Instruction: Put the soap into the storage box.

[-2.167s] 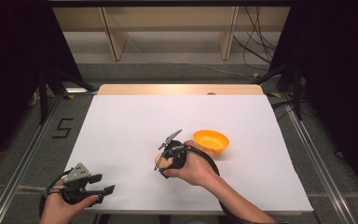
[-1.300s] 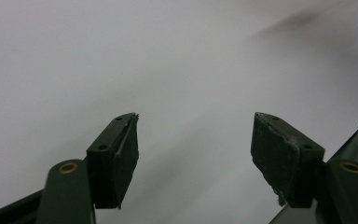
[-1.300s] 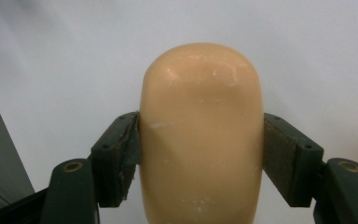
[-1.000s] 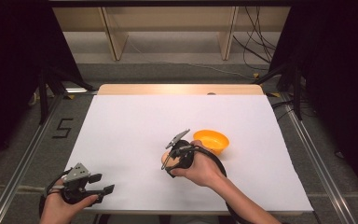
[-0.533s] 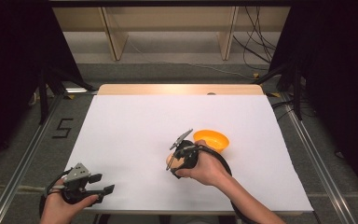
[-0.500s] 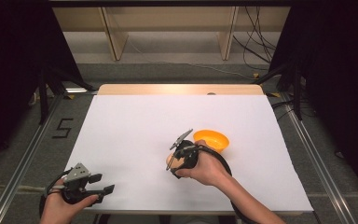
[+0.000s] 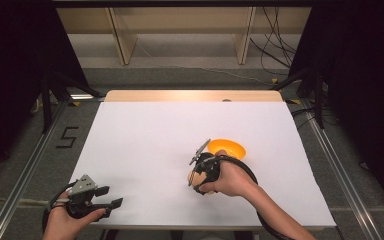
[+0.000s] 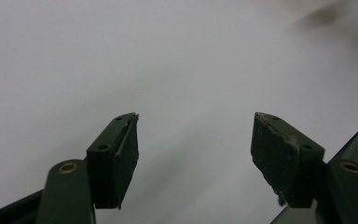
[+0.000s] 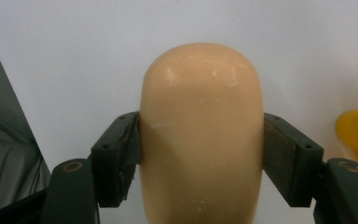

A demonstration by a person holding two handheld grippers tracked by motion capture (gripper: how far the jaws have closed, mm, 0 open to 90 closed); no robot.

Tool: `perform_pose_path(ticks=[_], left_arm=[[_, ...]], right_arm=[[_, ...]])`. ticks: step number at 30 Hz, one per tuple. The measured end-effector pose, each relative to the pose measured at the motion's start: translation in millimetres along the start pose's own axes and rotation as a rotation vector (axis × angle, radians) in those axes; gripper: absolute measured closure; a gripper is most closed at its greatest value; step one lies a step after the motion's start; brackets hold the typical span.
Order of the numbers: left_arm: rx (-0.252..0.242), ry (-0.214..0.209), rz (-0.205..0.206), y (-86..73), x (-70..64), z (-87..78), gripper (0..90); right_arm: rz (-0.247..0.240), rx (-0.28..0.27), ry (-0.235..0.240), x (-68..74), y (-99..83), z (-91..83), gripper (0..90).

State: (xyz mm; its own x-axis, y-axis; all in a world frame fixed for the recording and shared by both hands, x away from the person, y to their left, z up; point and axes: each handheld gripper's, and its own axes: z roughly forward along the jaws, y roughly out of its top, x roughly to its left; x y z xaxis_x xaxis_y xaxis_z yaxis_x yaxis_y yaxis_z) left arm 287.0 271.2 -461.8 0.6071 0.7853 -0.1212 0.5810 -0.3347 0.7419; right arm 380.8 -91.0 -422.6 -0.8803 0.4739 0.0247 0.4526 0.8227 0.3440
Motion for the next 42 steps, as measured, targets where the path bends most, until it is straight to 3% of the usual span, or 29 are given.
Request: perform_pose_path(ticks=[11,13,42], left_arm=[[0.001,0.0,0.0,-0.1,0.1,-0.1,31.8],[0.001,0.0,0.0,-0.1,0.1,-0.1,31.8],[-0.003,0.003,-0.001,0.2,0.4,-0.5,31.8]], right_arm=[[-0.022,0.057,0.029,-5.2,-4.1,-3.0,33.9],[-0.006,0.066,0.029,-5.2,-4.5,-4.4,33.9],[0.016,0.069,0.009,-22.3,-17.0,-23.7,33.9]])
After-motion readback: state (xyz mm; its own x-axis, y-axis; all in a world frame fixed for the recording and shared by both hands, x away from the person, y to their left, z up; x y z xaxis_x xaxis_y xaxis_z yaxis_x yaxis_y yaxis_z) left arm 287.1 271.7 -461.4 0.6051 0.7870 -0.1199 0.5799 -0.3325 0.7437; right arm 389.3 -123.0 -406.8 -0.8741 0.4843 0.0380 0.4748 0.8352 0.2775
